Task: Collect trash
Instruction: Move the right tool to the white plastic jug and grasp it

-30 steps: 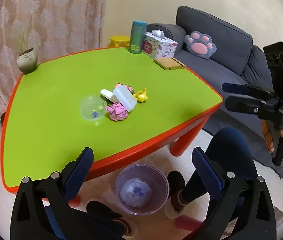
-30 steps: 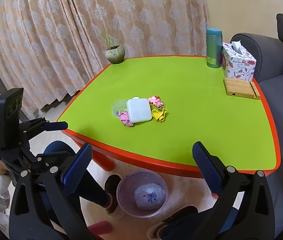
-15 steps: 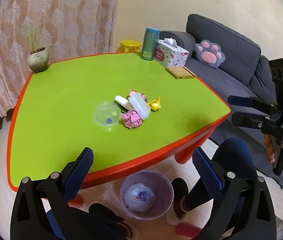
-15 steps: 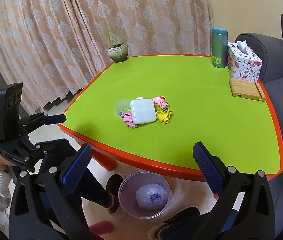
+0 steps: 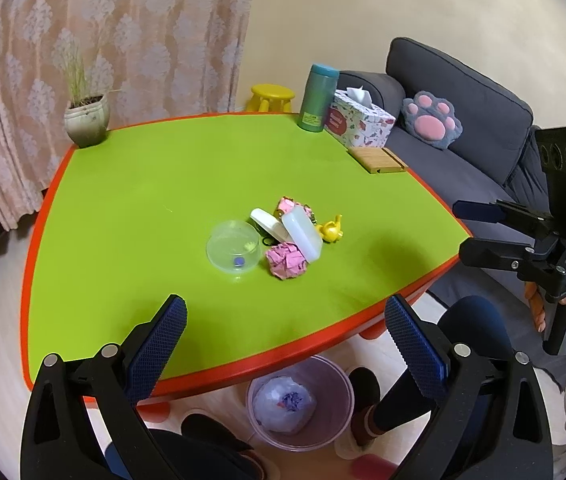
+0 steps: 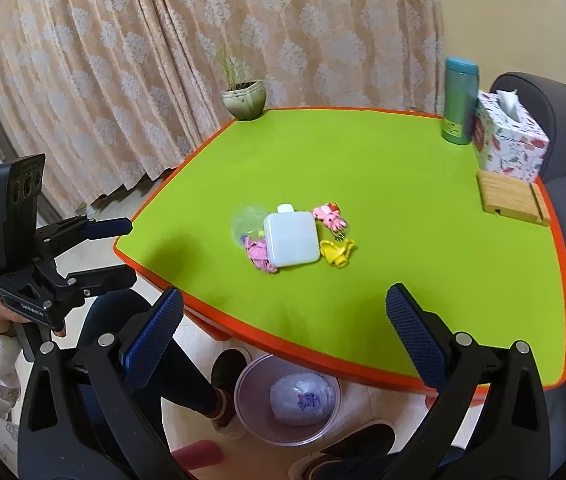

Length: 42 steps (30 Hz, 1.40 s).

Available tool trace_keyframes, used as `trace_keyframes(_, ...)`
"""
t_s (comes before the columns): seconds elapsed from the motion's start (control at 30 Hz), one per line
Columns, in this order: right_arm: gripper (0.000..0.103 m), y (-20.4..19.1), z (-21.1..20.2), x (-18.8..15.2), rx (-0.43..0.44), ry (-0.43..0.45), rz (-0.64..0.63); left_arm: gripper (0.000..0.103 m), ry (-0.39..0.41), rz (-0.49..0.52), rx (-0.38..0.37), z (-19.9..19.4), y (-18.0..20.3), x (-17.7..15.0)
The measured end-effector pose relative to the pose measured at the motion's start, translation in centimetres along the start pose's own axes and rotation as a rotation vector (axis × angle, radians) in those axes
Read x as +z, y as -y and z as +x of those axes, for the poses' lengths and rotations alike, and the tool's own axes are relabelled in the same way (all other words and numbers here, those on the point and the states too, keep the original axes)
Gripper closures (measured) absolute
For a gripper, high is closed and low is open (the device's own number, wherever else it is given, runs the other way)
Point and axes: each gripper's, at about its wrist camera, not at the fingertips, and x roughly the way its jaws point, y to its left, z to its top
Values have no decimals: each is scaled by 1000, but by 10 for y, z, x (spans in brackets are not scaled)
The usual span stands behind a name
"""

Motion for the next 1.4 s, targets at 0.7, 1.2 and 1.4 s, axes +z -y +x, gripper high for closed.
trace_keyframes(0.7, 4, 10, 99, 72, 111, -174, -106, 8, 5, -22, 36, 6, -16, 14)
trace_keyframes(1.2, 28, 8, 147, 71, 150, -304, -159, 8, 8, -40, 32, 4, -23, 12)
trace_keyframes(1.4, 30, 11, 156, 69, 149, -328, -143, 8, 4, -46, 28, 6, -24, 11)
